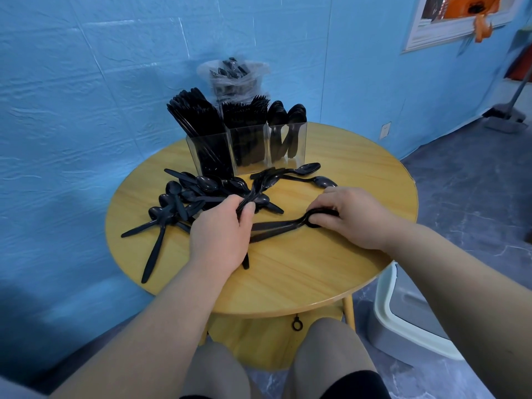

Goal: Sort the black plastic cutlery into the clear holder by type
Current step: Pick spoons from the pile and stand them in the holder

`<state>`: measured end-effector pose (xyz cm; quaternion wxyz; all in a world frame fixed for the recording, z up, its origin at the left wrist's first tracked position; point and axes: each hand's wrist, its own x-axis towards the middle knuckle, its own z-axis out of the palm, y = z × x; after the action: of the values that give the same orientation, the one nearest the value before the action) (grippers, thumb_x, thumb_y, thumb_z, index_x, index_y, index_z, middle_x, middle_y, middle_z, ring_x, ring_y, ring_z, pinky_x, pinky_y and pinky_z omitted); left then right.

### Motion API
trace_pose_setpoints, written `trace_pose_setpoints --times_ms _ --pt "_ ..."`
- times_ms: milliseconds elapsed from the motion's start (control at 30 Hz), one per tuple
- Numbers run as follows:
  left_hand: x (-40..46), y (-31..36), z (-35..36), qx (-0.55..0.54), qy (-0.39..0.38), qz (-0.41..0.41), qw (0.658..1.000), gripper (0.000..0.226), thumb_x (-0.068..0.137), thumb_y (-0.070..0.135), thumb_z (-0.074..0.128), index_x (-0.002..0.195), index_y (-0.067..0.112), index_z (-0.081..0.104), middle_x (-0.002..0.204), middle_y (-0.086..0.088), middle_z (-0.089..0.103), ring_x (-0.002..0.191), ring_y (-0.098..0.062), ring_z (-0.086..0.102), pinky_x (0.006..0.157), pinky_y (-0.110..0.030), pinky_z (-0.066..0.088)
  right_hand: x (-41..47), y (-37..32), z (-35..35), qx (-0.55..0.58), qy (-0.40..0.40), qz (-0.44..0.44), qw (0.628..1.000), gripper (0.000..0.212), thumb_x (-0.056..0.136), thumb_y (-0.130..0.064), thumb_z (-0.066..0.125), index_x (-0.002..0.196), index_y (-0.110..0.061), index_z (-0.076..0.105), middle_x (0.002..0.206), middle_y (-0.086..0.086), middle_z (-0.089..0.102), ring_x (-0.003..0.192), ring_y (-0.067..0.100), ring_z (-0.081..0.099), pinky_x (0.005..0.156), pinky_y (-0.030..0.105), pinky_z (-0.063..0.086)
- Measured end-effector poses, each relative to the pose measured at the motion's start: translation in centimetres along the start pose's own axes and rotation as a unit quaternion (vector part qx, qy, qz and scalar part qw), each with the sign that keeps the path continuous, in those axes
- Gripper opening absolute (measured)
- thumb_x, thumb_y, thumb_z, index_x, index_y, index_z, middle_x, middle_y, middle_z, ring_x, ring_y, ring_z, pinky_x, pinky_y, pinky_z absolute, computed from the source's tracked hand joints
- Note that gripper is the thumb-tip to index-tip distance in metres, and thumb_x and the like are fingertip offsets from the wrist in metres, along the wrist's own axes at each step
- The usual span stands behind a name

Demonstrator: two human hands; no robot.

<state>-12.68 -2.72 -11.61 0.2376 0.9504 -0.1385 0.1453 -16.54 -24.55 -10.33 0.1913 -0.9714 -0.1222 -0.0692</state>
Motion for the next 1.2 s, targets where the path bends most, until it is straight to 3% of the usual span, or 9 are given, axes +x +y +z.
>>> trace_pose_setpoints --times_ms 200,367,467,533,700,767,933,1067,1200 --pt "-0.2 0.4 -0.1 0.031 -0.056 0.048 0.997 0.028 0.098 0.043 0.037 0.105 0.029 0.061 0.068 0.009 0.058 0.066 -0.008 0.057 0.064 -0.033 0.051 0.0 -0.2 1.2 -0.019 0.043 0.008 0.999 0.029 0.097 -0.02 0.048 0.122 -0.023 0.061 0.102 -0.007 0.048 0.097 0.012 0.047 0.08 0.023 0.038" --pt "-0.4 0.5 -0.1 0.031 -0.082 0.084 0.993 0.028 0.099 0.036 0.037 0.11 0.031 0.062 0.071 0.016 0.057 0.067 -0.005 0.054 0.06 -0.027 0.044 -0.1 -0.6 1.5 -0.005 0.123 0.006 0.992 0.021 0.089 -0.013 0.062 0.108 -0.017 0.067 0.097 -0.001 0.061 0.091 0.014 0.053 0.079 0.029 0.046" --pt "-0.4 0.3 0.1 0.031 -0.096 0.106 0.989 0.031 0.1 0.03 0.035 0.117 0.031 0.061 0.089 0.019 0.055 0.086 -0.006 0.05 0.066 -0.026 0.039 -0.2 -0.8 1.6 0.023 0.158 0.016 0.987 0.014 0.082 -0.009 0.068 0.095 -0.013 0.062 0.089 -0.007 0.053 0.075 0.006 0.051 0.074 0.033 0.05" --pt "-0.3 0.2 0.3 0.026 -0.106 0.118 0.987 0.034 0.1 0.028 0.034 0.122 0.031 0.06 0.1 0.017 0.055 0.097 -0.008 0.049 0.073 -0.025 0.039 -0.2 -0.8 1.6 0.032 0.174 0.03 0.984 0.019 0.081 -0.012 0.07 0.096 -0.015 0.058 0.093 -0.01 0.046 0.07 0.0 0.049 0.072 0.029 0.049" --pt "-0.1 -0.1 0.5 0.023 -0.139 0.136 0.981 0.038 0.102 0.029 0.031 0.131 0.036 0.054 0.099 0.017 0.05 0.098 -0.006 0.042 0.079 -0.025 0.036 0.2 -0.7 1.8 0.005 0.109 0.028 0.994 0.042 0.09 -0.021 0.061 0.131 -0.025 0.052 0.117 -0.007 0.056 0.096 0.011 0.054 0.082 0.021 0.04" --pt "-0.2 0.0 0.4 0.021 -0.143 0.134 0.98 0.038 0.102 0.03 0.031 0.133 0.038 0.051 0.099 0.018 0.05 0.101 -0.006 0.042 0.081 -0.025 0.036 0.3 -0.6 1.8 -0.022 0.095 0.016 0.995 0.033 0.093 -0.023 0.057 0.126 -0.025 0.058 0.113 -0.006 0.062 0.102 0.014 0.053 0.085 0.024 0.039" --pt "-0.3 0.2 0.1 0.014 -0.129 0.124 0.984 0.043 0.098 0.045 0.038 0.139 0.037 0.043 0.125 0.016 0.049 0.118 -0.005 0.041 0.087 -0.022 0.034 0.2 -0.3 1.8 -0.007 0.113 0.041 0.993 0.023 0.091 -0.032 0.058 0.112 -0.024 0.064 0.099 -0.005 0.062 0.088 0.012 0.055 0.076 0.029 0.048" --pt "-0.3 0.1 0.1 0.012 -0.126 0.123 0.984 0.04 0.096 0.046 0.043 0.135 0.038 0.048 0.126 0.017 0.053 0.117 -0.006 0.043 0.089 -0.025 0.036 0.3 -0.3 2.0 -0.027 0.093 0.038 0.995 0.038 0.09 -0.037 0.056 0.126 -0.026 0.056 0.108 -0.008 0.059 0.095 0.008 0.051 0.076 0.022 0.04" --pt "-0.2 -0.1 0.1 -0.013 -0.134 0.116 0.984 0.041 0.093 0.048 0.048 0.134 0.04 0.05 0.12 0.02 0.054 0.114 -0.005 0.045 0.091 -0.027 0.04 0.2 -0.1 2.0 -0.027 0.096 0.037 0.994 0.028 0.092 -0.026 0.054 0.119 -0.025 0.061 0.102 -0.007 0.06 0.094 0.011 0.052 0.074 0.022 0.037"
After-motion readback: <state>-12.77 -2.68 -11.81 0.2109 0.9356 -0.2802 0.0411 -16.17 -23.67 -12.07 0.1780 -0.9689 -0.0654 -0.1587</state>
